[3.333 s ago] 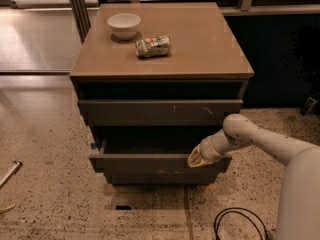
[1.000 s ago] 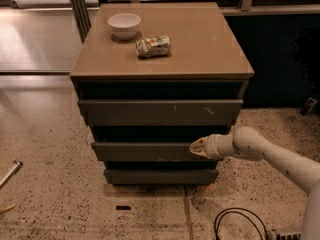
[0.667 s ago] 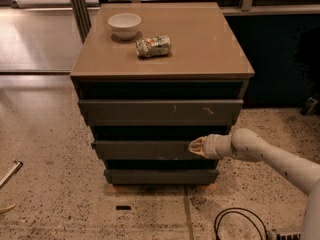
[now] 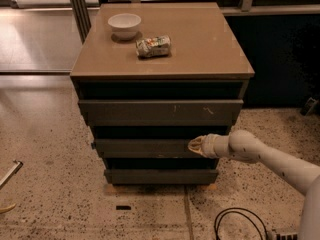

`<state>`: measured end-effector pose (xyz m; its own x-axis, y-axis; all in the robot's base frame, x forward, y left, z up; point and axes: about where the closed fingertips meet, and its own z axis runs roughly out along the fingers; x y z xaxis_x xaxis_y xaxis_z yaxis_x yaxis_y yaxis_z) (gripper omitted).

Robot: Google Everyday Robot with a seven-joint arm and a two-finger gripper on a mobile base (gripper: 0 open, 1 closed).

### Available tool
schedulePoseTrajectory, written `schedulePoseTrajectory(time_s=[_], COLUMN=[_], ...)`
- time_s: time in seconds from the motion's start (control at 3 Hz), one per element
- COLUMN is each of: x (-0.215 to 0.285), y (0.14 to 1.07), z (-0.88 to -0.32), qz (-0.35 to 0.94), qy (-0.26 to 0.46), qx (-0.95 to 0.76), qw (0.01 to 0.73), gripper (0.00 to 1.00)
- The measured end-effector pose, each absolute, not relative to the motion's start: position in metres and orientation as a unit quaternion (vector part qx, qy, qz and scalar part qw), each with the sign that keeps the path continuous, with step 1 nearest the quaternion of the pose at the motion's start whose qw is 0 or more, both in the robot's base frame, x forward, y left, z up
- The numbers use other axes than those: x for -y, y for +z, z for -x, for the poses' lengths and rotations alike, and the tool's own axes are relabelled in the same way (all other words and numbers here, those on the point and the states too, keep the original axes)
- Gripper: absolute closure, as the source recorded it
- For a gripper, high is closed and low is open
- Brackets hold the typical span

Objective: Close middle drawer

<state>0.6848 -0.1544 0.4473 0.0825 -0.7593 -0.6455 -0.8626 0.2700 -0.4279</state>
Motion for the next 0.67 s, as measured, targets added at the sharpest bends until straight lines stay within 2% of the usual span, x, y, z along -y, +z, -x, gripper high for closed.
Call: schedulePoseTrajectory(time_s=[0.67], x=[0.1569], y=[0.4414], z=[-0.6878], qz=[0.59], qy=[0.076], qx=[-0.676], qw=[0.435], gripper=[1.0])
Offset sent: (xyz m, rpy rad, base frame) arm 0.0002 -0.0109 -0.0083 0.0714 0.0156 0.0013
